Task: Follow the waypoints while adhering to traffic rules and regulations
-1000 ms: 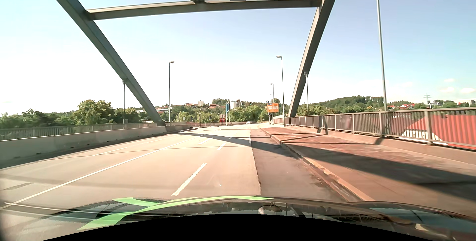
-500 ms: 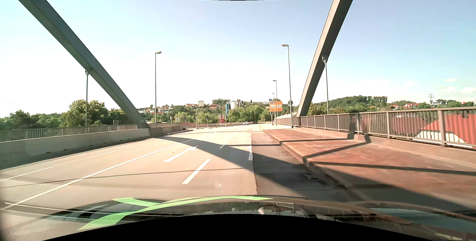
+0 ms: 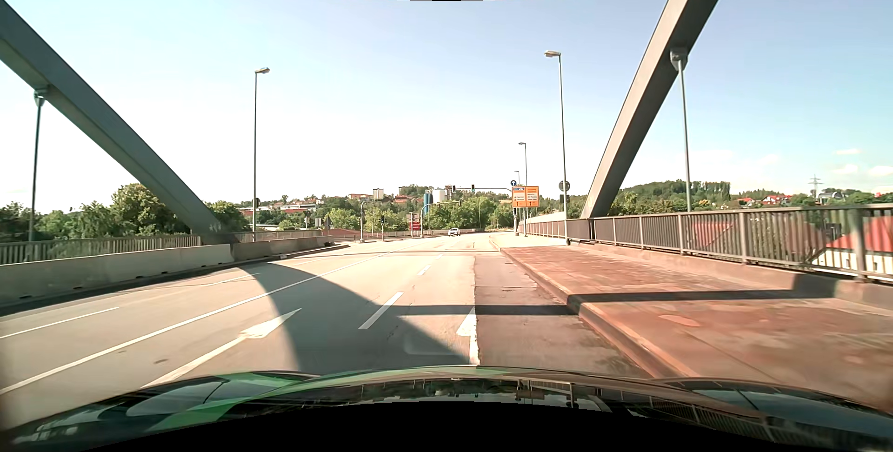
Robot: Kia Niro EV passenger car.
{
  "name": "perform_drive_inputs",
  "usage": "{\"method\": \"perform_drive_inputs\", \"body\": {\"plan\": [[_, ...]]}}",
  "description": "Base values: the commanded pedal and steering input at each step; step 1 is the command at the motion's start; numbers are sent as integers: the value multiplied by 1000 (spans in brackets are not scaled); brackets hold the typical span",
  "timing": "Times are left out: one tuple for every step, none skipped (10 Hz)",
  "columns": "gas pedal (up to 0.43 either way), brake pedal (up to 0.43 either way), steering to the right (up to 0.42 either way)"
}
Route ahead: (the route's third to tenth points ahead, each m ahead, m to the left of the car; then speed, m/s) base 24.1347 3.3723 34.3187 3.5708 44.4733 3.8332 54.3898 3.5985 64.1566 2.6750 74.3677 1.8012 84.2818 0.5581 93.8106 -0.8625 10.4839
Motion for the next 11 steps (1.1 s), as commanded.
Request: {"method": "perform_drive_inputs", "body": {"plan": [[130,0,-3],[130,0,-2],[130,0,-3],[130,0,-2],[130,0,-1],[130,0,-1],[130,0,-2],[130,0,-1],[130,0,-1],[130,0,-1],[118,0,-1]]}}
